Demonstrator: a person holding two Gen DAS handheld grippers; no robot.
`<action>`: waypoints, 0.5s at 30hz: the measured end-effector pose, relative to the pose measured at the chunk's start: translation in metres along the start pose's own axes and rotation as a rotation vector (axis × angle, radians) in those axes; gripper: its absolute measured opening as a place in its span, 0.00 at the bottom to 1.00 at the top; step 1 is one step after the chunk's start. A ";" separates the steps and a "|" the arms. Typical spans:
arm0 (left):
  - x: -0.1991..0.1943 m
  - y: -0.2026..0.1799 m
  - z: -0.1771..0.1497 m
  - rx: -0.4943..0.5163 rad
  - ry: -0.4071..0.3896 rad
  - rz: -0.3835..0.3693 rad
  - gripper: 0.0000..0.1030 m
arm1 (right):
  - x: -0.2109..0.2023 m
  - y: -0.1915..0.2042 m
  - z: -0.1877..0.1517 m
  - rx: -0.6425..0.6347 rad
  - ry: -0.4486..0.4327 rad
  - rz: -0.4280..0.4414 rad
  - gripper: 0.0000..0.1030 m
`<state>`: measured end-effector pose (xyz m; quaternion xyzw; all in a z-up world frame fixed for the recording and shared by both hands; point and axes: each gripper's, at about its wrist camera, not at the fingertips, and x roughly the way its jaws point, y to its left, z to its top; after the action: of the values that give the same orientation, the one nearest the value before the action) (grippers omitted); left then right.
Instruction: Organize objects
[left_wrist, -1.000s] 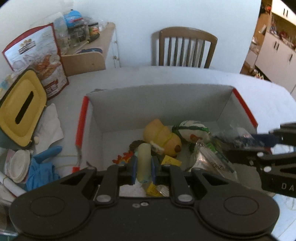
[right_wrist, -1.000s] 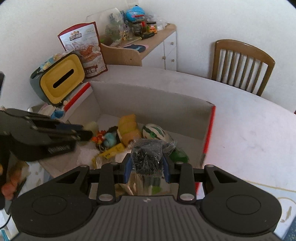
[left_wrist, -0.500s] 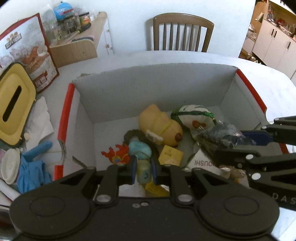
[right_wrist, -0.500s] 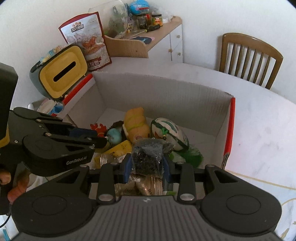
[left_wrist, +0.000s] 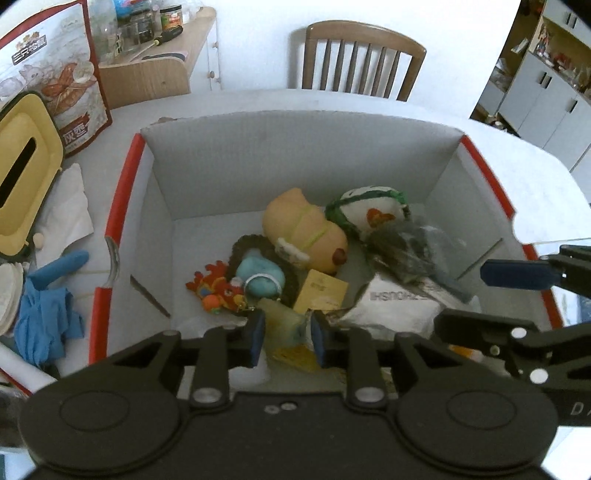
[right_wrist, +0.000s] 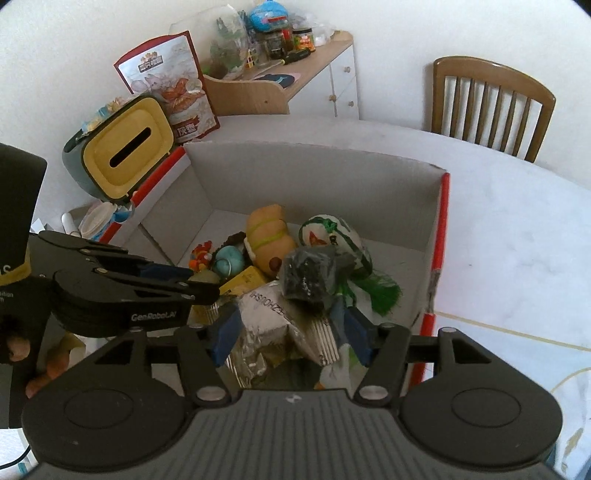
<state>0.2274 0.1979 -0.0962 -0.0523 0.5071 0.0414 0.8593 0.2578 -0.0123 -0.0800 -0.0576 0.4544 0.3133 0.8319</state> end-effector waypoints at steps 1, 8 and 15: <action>-0.002 -0.001 -0.001 -0.001 -0.004 -0.004 0.27 | -0.003 -0.001 -0.001 0.003 -0.004 -0.002 0.63; -0.026 -0.009 -0.008 -0.002 -0.044 -0.037 0.35 | -0.031 0.001 -0.004 -0.004 -0.040 0.003 0.65; -0.063 -0.017 -0.013 0.022 -0.133 -0.039 0.53 | -0.073 0.004 -0.009 -0.030 -0.105 0.024 0.65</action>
<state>0.1879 0.1780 -0.0462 -0.0498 0.4484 0.0224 0.8922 0.2207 -0.0462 -0.0268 -0.0482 0.4059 0.3324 0.8499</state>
